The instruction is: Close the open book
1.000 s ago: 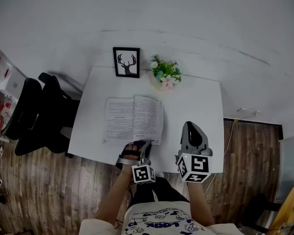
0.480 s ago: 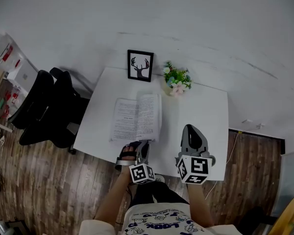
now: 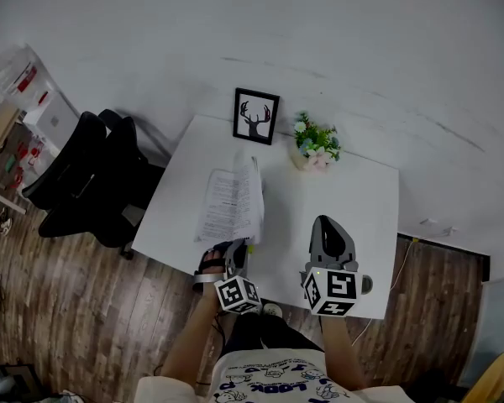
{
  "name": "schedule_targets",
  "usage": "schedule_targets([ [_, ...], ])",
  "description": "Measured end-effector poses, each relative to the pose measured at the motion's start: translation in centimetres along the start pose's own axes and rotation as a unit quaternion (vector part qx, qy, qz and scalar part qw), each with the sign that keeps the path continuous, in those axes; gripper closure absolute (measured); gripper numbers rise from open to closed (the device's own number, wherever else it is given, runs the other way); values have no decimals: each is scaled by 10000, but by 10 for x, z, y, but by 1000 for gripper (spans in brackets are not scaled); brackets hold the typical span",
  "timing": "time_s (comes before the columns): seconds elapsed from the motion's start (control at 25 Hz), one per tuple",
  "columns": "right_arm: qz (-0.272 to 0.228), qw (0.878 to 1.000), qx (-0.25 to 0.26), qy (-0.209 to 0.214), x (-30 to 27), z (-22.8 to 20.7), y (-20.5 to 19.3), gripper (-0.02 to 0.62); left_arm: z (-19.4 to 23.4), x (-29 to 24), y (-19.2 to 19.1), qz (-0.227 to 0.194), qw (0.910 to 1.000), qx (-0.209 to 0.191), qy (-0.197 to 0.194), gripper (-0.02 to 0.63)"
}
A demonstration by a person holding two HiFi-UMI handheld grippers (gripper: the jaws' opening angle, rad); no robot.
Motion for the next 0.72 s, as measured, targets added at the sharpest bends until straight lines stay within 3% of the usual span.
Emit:
schedule_targets([
  [0.72,-8,9997,102,242,-12,16,3,565,12,-7,-44,480,9923,1146,12,555],
])
Point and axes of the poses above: the fingertips, and each gripper's own axes: x backward along the fingers, z to its left, y out of its top, the point moved 4 cm from there along x, backward along the fingers, and after that the axes turned 4 degrees about -y, right-handed, at the moved point
